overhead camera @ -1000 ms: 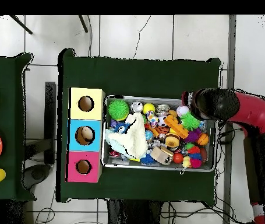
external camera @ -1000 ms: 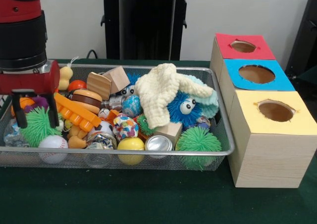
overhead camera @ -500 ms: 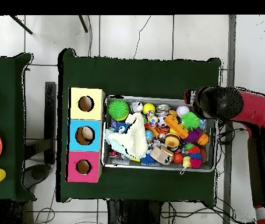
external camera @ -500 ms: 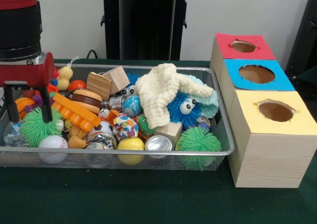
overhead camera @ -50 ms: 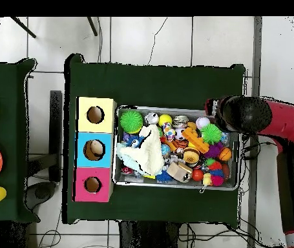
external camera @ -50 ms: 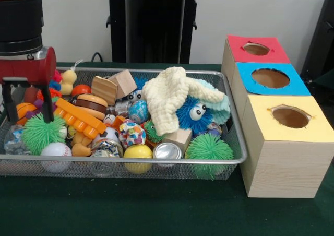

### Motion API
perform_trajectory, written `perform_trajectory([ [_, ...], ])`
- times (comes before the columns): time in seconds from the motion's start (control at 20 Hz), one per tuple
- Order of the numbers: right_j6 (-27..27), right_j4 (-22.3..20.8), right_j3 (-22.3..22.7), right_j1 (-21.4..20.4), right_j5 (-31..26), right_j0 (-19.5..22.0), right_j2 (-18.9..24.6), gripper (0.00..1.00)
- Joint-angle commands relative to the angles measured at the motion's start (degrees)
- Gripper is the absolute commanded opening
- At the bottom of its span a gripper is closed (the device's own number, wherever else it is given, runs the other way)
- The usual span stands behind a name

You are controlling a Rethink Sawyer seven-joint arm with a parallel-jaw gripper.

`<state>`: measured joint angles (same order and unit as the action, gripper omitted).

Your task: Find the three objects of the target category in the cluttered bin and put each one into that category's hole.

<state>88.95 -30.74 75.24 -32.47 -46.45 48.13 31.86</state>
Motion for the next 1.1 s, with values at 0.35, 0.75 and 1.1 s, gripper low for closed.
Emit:
perform_trajectory([
  [0.35, -14.61, -3.28, 8.69, -0.65, -2.55, 2.14, 1.40, 1.00],
  [0.75, -14.70, -4.04, 9.23, -0.64, -1.96, 2.48, 1.69, 1.00],
  [1.1, -14.52, -4.64, 9.83, -0.85, -1.21, 2.75, 1.84, 1.00],
])
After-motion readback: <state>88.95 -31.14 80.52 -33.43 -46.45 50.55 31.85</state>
